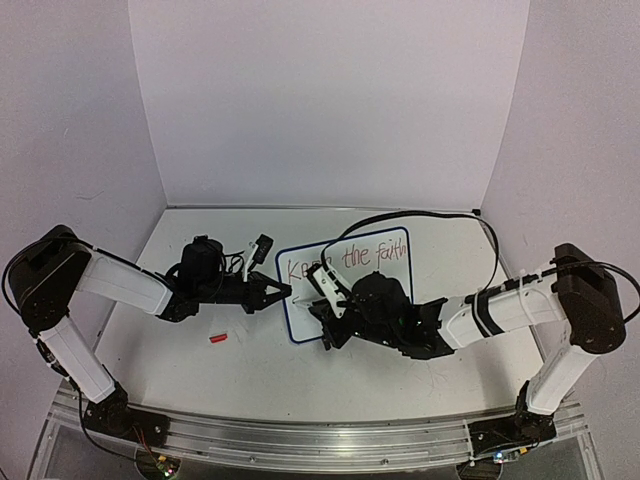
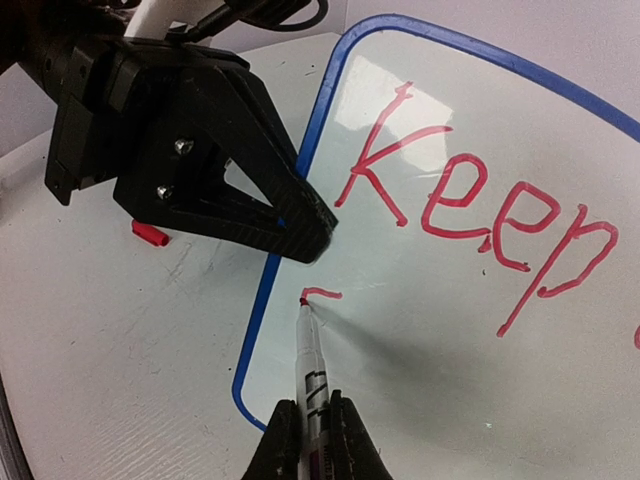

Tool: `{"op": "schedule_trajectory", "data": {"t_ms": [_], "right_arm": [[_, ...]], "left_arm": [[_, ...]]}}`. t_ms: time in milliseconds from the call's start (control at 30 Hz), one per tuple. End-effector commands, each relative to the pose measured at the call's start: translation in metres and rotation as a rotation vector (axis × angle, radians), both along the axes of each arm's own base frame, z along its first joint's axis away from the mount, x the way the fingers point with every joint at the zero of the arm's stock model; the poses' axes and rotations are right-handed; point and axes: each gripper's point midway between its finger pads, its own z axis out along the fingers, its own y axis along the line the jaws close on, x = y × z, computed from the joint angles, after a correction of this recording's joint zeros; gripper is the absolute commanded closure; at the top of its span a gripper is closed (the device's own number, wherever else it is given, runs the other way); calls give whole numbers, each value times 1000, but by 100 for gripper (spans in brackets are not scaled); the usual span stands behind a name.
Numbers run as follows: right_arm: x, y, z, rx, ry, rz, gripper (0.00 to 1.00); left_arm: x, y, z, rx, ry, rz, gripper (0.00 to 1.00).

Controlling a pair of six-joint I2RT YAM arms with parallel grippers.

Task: Write a sentence on the whiteboard

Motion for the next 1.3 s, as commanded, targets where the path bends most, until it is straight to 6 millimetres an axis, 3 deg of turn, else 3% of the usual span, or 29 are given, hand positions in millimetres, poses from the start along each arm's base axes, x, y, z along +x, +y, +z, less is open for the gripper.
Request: {"op": "schedule_trajectory", "data": {"t_ms": [0,433,1267], "right_arm": [[10,-13,3,0,-7,-85,100],[9,-26,0,-11,-6,-121,100],[-5,-16,-17,-33,44,-48,100]], "left_arm": [[26,22,-20,126,-47,150,100],[26,23,-21,129,-46,152,100],[25,25,-21,136,-52,153,100]]}}
